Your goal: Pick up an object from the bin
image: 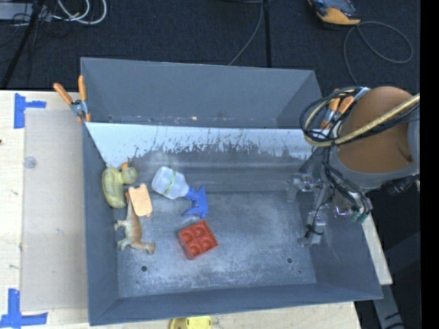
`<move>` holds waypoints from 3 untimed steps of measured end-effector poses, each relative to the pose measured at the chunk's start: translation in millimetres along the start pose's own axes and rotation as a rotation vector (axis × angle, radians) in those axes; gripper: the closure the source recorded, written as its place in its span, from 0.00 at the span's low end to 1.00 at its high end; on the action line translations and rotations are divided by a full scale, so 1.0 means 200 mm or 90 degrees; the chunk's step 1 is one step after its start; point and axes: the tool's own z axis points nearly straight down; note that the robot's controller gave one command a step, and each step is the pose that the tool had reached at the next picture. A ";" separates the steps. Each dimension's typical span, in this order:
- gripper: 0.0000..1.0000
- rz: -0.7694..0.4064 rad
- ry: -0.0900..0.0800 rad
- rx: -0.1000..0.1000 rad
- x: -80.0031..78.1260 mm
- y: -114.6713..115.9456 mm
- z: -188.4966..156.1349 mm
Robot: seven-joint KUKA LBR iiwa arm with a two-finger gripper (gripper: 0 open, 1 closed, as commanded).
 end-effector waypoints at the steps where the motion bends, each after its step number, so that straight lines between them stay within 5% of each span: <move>1: 0.00 -0.001 -0.004 0.001 -0.01 0.00 -0.02; 2: 0.00 -0.029 -0.009 0.003 0.01 0.07 0.09; 3: 0.00 -0.131 -0.009 0.002 -0.15 0.22 0.34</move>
Offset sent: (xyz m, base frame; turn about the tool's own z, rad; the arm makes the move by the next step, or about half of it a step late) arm -0.0259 0.0760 -0.1102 -0.2283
